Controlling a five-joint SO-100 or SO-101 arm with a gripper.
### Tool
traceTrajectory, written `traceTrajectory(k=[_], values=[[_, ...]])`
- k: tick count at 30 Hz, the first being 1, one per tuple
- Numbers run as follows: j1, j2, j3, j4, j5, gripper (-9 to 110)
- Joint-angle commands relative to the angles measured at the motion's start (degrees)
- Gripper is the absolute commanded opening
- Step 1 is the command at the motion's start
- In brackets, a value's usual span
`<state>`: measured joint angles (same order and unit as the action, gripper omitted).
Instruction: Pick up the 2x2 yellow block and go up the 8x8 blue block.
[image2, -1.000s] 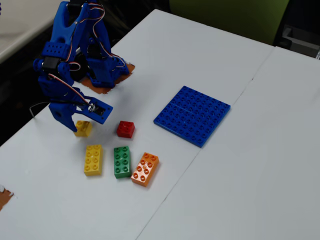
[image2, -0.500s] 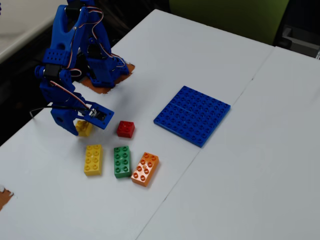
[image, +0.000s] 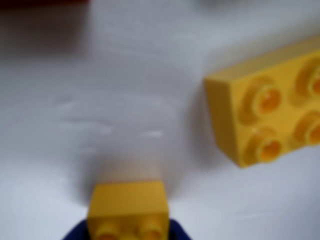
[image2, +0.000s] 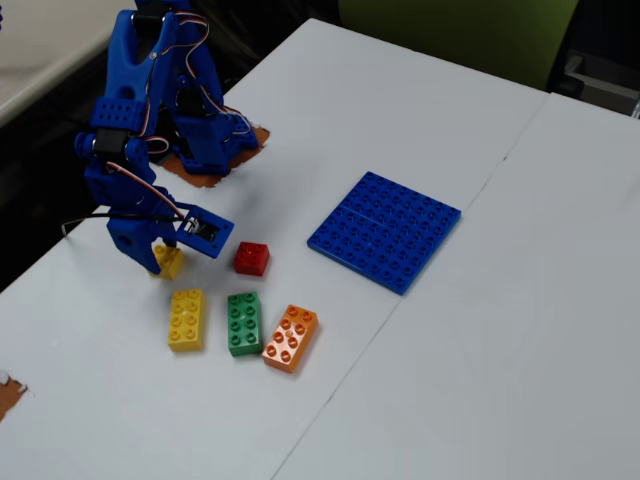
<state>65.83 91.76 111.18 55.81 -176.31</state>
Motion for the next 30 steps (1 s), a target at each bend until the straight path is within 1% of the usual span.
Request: traceTrajectory(k=[1, 10, 11, 14, 18, 21, 30], values=[[-1.0, 0.1, 1.1, -1.6, -10.2, 12], [-1.0, -0.6, 2.3, -3.6, -10.0, 14], [-1.0, -0.8, 2.4, -3.7, -10.0, 13], [-1.0, -0.9, 2.5, -4.0, -9.9, 3], [-1.4, 0.6, 2.5, -2.5, -7.6, 3], [-2.1, 2.6, 2.5, -0.3, -4.5, 2], [-5.6, 11.4, 1.4, 11.7, 12.2, 2]])
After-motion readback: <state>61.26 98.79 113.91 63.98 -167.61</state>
